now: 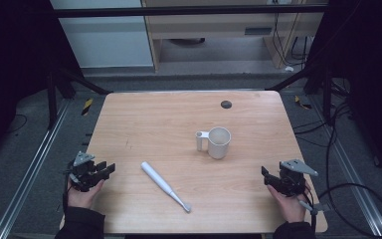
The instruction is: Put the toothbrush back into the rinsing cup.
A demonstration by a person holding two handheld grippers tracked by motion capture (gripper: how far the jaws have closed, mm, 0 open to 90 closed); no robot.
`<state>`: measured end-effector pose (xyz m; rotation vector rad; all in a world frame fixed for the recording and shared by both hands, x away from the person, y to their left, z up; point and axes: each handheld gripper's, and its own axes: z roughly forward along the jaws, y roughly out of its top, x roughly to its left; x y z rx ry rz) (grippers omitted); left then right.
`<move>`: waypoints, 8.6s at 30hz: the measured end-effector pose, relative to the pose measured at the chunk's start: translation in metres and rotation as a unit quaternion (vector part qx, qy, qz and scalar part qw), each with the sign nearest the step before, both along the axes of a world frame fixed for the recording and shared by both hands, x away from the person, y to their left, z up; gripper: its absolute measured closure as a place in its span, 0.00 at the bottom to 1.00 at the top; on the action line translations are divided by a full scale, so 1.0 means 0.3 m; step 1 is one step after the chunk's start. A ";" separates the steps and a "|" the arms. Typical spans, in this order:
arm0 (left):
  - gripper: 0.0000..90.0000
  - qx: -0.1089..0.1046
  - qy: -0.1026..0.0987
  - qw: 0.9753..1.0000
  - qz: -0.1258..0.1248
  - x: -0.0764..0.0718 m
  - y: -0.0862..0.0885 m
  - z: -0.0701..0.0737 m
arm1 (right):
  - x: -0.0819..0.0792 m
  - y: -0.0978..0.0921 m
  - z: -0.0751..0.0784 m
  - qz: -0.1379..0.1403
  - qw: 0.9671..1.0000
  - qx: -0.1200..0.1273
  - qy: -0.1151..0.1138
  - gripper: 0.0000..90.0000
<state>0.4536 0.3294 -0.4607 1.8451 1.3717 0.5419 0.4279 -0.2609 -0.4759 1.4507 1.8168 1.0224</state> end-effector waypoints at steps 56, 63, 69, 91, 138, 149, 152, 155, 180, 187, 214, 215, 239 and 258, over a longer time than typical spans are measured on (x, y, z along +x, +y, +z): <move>1.00 0.043 0.095 0.952 -0.288 -0.131 -0.514 -0.040 | -0.010 0.070 -0.002 0.042 0.999 -0.019 0.013 0.42; 1.00 0.058 0.101 0.947 -0.300 -0.130 -0.555 -0.057 | -0.010 0.070 -0.002 0.042 0.999 -0.020 0.012 0.42; 1.00 0.060 0.102 0.946 -0.302 -0.123 -0.571 -0.065 | -0.008 0.071 -0.005 0.042 0.999 -0.026 0.011 0.41; 1.00 0.067 0.101 0.943 -0.309 -0.082 -0.635 -0.089 | -0.003 0.076 -0.011 0.047 0.998 -0.031 0.016 0.40; 1.00 0.088 0.078 0.975 -0.187 0.174 -0.414 -0.029 | 0.004 0.072 -0.017 0.045 0.998 -0.035 0.017 0.40; 1.00 0.098 0.088 0.974 -0.184 0.169 -0.395 -0.043 | 0.003 0.072 -0.016 0.045 0.998 -0.035 0.017 0.40; 1.00 0.099 0.087 0.974 -0.182 0.166 -0.387 -0.043 | 0.003 0.071 -0.016 0.045 0.998 -0.036 0.017 0.40; 1.00 0.100 0.089 0.974 -0.181 0.160 -0.379 -0.043 | 0.003 0.070 -0.016 0.045 0.998 -0.035 0.017 0.40; 1.00 0.102 0.094 0.972 -0.190 0.086 -0.360 -0.037 | 0.002 0.066 -0.016 0.043 0.998 -0.036 0.018 0.40; 1.00 0.102 0.095 0.971 -0.192 0.070 -0.358 -0.038 | 0.001 0.066 -0.016 0.042 0.998 -0.036 0.017 0.40; 1.00 0.095 0.098 0.971 -0.196 -0.001 -0.344 -0.044 | 0.001 0.064 -0.016 0.041 0.998 -0.035 0.017 0.40; 1.00 0.094 0.098 0.971 -0.196 -0.003 -0.344 -0.044 | 0.001 0.064 -0.016 0.041 0.998 -0.035 0.017 0.40; 0.85 0.079 0.051 0.979 -0.182 0.003 -0.343 0.069 | 0.001 0.044 -0.012 0.031 0.999 -0.032 0.016 0.40; 0.53 0.093 0.060 0.975 -0.191 0.121 -0.425 0.154 | 0.007 0.034 -0.014 0.027 0.999 -0.036 0.020 0.38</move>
